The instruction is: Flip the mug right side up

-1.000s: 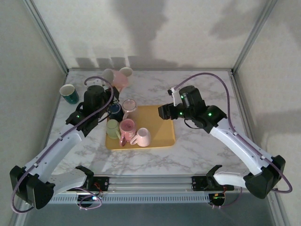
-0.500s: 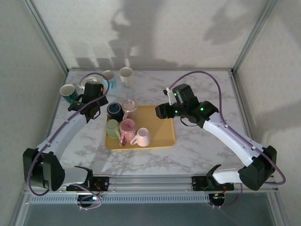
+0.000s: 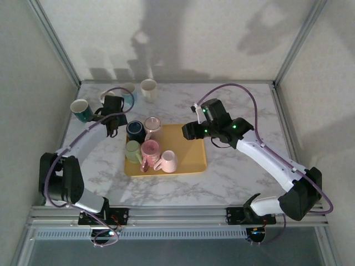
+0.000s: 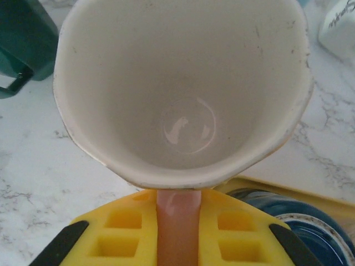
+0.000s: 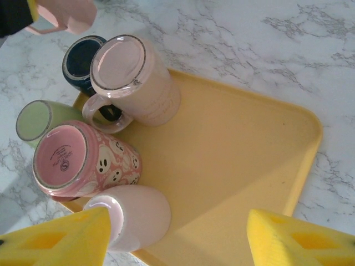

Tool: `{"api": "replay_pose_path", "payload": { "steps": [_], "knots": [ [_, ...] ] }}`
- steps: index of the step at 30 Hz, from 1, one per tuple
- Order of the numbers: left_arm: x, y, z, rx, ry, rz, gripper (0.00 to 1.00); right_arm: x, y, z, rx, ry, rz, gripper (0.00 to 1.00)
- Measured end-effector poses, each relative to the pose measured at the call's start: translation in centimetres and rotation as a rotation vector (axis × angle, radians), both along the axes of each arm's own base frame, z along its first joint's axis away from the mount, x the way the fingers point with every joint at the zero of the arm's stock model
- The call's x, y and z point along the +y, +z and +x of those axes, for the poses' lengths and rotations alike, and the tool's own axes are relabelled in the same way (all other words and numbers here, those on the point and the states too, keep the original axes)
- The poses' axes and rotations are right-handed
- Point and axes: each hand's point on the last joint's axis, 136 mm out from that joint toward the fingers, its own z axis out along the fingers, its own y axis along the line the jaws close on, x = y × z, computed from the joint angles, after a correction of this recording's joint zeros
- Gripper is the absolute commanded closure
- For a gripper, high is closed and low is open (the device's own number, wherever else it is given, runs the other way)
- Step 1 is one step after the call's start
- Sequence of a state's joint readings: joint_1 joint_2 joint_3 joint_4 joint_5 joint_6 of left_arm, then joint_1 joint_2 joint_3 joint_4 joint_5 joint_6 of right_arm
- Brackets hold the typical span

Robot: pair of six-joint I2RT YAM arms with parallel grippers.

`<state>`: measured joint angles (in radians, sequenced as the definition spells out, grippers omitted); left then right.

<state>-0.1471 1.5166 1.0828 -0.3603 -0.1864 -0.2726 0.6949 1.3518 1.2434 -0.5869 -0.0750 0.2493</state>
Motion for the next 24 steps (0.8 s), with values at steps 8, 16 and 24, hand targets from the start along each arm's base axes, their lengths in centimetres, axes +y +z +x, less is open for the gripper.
{"api": "replay_pose_path", "payload": {
  "steps": [8,16,24],
  "knots": [
    [-0.4,-1.6,1.5,0.024,-0.034,0.019,1.00,-0.2,0.3,0.6,-0.011,-0.013,0.012,0.33],
    [-0.3,-3.5,2.5,0.052,-0.040,0.044,1.00,-0.5,0.3,0.9,-0.012,-0.021,0.015,0.32],
    [0.1,-4.2,3.1,0.052,-0.025,0.075,0.81,-0.6,-0.2,0.8,-0.003,-0.023,0.009,0.32]
  ]
}}
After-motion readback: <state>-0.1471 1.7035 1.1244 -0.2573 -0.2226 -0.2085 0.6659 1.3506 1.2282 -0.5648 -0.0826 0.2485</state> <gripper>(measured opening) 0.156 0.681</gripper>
